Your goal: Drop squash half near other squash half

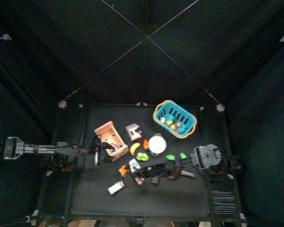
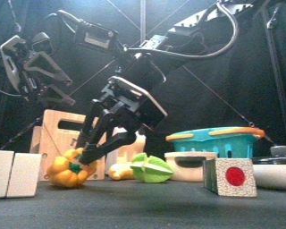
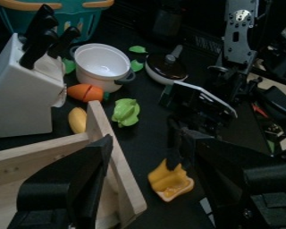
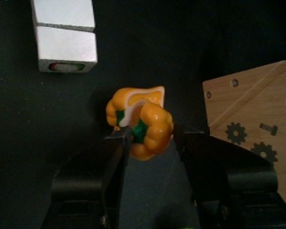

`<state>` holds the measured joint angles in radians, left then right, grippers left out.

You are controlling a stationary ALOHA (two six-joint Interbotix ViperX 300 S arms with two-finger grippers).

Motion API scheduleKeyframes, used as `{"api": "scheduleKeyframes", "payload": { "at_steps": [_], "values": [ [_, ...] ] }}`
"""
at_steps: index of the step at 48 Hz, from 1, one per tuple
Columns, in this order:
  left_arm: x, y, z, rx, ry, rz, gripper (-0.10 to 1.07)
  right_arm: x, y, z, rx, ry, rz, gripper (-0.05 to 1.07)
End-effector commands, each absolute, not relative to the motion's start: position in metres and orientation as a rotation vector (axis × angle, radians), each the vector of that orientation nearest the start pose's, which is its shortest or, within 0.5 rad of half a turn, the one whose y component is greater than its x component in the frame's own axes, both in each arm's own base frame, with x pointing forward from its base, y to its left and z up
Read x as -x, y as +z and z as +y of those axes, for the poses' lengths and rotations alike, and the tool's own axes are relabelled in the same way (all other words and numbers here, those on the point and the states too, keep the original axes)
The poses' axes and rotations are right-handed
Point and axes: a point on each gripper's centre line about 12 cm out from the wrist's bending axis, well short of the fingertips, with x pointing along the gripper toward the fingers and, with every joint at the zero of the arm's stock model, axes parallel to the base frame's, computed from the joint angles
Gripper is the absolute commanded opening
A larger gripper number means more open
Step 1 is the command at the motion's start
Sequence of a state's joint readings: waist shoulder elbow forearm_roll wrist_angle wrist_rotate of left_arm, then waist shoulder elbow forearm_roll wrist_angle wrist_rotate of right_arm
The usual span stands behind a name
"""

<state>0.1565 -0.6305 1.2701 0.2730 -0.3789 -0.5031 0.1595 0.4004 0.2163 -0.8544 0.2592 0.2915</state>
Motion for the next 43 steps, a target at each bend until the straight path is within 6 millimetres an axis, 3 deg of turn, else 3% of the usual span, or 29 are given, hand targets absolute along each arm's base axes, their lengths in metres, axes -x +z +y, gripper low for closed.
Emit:
{"api": "scheduleKeyframes", "payload": {
  "at_steps": [1, 13, 21, 28, 33, 43],
  "values": [
    [-0.227, 0.197, 0.024, 0.281, 0.091, 0.251, 0.96, -0.499, 0.155, 0.061, 0.645, 0.17, 0.701, 0.8],
    [-0.225, 0.194, 0.024, 0.279, 0.09, 0.26, 0.96, -0.49, 0.162, 0.058, 0.482, 0.129, 0.727, 0.8],
    [-0.223, 0.192, 0.024, 0.281, 0.092, 0.269, 0.96, -0.491, 0.161, 0.037, 0.362, 0.104, 0.692, 0.8],
    [-0.223, 0.19, 0.024, 0.28, 0.092, 0.274, 0.96, -0.489, 0.173, 0.019, 0.273, 0.08, 0.627, 0.81],
    [-0.221, 0.188, 0.023, 0.281, 0.094, 0.283, 0.96, -0.486, 0.175, 0.019, 0.228, 0.091, 0.586, 0.81],
    [-0.22, 0.186, 0.023, 0.282, 0.093, 0.287, 0.96, -0.485, 0.17, 0.016, 0.176, 0.079, 0.587, 1.0]
  ]
}}
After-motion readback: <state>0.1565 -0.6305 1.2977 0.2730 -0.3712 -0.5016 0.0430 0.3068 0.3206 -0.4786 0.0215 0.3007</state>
